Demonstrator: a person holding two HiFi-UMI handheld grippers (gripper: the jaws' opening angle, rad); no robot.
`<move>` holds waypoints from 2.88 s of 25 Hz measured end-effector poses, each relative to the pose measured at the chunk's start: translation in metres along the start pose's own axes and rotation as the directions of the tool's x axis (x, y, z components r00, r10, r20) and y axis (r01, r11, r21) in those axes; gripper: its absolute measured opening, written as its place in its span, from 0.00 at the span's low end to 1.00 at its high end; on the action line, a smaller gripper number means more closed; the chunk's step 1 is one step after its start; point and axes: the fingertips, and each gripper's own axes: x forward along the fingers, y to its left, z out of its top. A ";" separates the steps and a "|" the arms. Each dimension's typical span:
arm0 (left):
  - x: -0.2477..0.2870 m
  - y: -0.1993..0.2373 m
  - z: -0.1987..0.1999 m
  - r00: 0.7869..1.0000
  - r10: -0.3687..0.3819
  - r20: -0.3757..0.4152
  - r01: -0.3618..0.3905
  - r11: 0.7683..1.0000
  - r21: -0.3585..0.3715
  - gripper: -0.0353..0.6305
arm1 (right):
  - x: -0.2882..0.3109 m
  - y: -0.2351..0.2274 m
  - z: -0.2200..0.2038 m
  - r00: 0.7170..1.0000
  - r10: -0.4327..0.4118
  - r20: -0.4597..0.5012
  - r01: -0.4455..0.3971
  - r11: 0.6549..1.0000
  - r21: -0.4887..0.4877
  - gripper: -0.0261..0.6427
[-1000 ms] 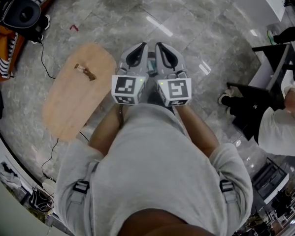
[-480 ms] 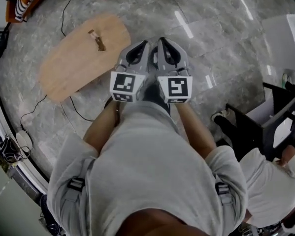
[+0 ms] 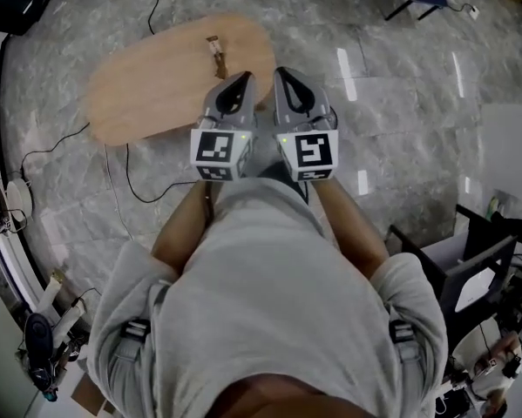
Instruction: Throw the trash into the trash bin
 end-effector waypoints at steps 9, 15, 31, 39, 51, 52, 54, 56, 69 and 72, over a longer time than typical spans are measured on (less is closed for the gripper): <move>-0.065 0.179 -0.014 0.988 0.152 0.005 -0.151 0.986 -0.076 0.08 | 0.127 0.154 0.005 0.983 0.179 -0.040 -0.179 0.984 0.004 0.05; -0.096 0.265 -0.032 0.988 0.154 -0.022 -0.155 0.983 -0.103 0.08 | 0.175 0.225 -0.008 0.978 0.189 -0.093 -0.188 0.982 0.017 0.05; -0.002 0.329 -0.085 0.988 0.041 -0.150 -0.069 0.980 -0.185 0.08 | 0.257 0.178 -0.079 0.952 0.079 -0.296 -0.057 0.995 0.084 0.05; 0.081 0.358 -0.117 0.967 0.034 -0.253 -0.084 0.978 -0.191 0.08 | 0.318 0.142 -0.138 0.921 0.141 -0.364 -0.088 0.983 0.159 0.05; 0.124 0.363 -0.258 0.919 -0.080 -0.386 -0.019 0.969 -0.245 0.08 | 0.349 0.144 -0.286 0.846 0.158 -0.509 -0.063 0.978 0.199 0.05; 0.126 0.361 -0.268 0.913 -0.095 -0.396 -0.006 0.970 -0.245 0.08 | 0.349 0.144 -0.299 0.842 0.159 -0.515 -0.063 0.978 0.199 0.05; 0.134 0.359 -0.289 0.902 -0.108 -0.417 0.007 0.971 -0.238 0.08 | 0.351 0.139 -0.326 0.833 0.156 -0.531 -0.057 0.979 0.198 0.05; 0.141 0.361 -0.312 0.894 -0.117 -0.432 0.000 0.965 -0.262 0.08 | 0.354 0.132 -0.353 0.817 0.149 -0.557 -0.040 0.978 0.203 0.05; 0.175 0.380 -0.395 0.845 -0.113 -0.522 -0.051 0.956 -0.290 0.08 | 0.385 0.113 -0.423 0.728 0.127 -0.673 0.019 0.979 0.205 0.05; 0.187 0.379 -0.409 0.830 -0.130 -0.543 -0.041 0.956 -0.291 0.08 | 0.392 0.107 -0.441 0.713 0.150 -0.685 0.026 0.971 0.239 0.05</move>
